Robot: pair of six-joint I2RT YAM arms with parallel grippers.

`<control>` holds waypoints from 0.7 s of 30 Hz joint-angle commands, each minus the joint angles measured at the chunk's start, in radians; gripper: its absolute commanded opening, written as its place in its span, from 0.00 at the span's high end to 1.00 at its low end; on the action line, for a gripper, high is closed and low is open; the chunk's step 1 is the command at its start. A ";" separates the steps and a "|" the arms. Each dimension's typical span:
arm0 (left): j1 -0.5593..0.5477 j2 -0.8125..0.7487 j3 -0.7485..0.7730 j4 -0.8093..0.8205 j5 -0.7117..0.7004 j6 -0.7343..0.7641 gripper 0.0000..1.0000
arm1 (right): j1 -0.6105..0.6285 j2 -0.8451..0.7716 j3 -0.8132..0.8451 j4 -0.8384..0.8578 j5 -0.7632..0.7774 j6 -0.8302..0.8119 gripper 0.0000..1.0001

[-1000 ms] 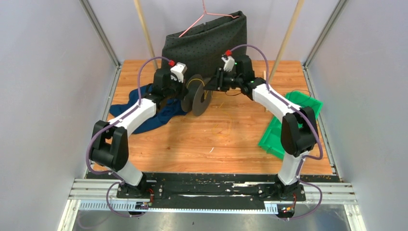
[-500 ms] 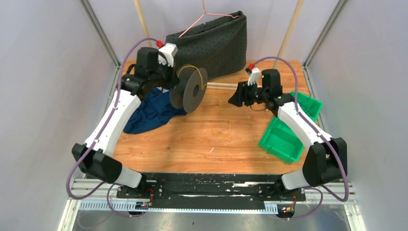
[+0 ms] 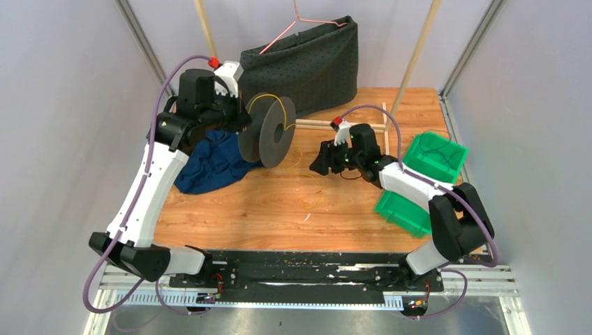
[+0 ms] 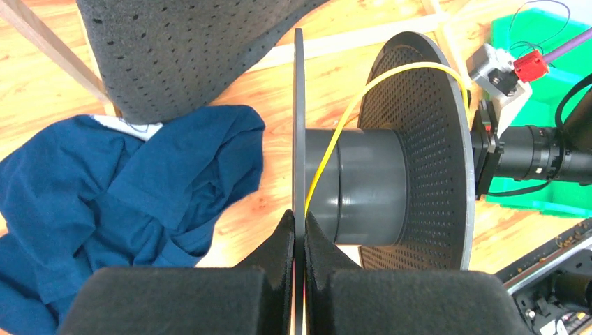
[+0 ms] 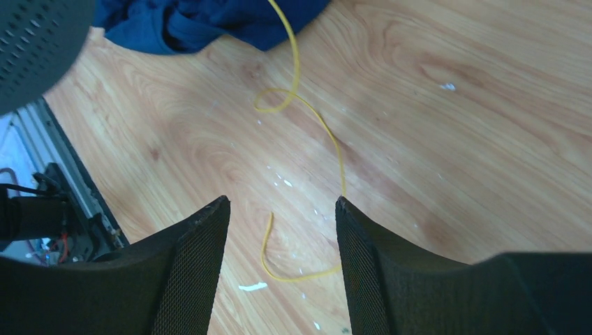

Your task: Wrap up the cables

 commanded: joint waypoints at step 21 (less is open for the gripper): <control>-0.005 -0.094 -0.040 0.029 0.045 -0.042 1.00 | 0.099 0.367 0.146 0.405 0.071 0.332 0.79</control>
